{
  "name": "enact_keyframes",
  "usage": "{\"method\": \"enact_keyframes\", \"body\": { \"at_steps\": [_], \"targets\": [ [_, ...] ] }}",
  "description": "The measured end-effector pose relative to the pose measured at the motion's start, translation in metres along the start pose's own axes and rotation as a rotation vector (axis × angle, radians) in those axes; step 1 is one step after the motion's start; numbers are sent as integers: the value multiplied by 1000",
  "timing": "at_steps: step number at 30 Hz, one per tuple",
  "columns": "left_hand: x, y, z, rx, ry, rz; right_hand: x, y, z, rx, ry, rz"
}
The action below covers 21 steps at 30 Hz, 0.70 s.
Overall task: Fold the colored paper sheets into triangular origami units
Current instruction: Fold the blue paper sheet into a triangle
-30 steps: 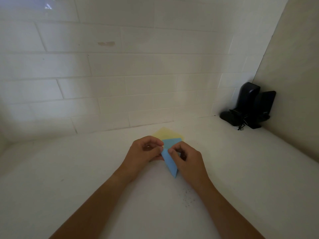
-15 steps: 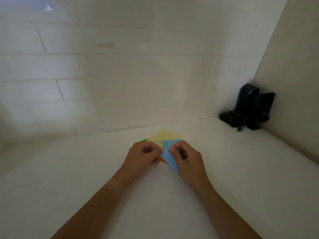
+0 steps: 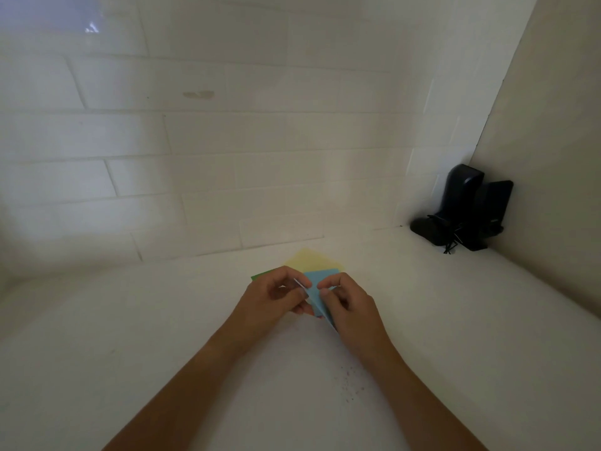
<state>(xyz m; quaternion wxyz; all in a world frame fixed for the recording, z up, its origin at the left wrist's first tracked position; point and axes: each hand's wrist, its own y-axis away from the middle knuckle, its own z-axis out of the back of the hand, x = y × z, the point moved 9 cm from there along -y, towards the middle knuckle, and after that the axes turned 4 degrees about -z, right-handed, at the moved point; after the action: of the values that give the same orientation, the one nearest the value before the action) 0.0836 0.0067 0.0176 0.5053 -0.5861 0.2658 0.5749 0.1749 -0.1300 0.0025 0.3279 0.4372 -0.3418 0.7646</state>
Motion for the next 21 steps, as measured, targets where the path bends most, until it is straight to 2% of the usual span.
{"method": "enact_keyframes", "body": {
  "at_steps": [5,10,15,21],
  "targets": [
    [1,-4,13,-98,-22,-32,4,0,7,-55,-102,6],
    [9,-2,17,-145,-26,45,9,3,11,-71,-245,-12],
    [7,0,10,-98,-46,46,14,4,8,-55,-73,92],
    [3,2,13,-146,-103,49,18,3,8,-124,78,210]
  ]
}}
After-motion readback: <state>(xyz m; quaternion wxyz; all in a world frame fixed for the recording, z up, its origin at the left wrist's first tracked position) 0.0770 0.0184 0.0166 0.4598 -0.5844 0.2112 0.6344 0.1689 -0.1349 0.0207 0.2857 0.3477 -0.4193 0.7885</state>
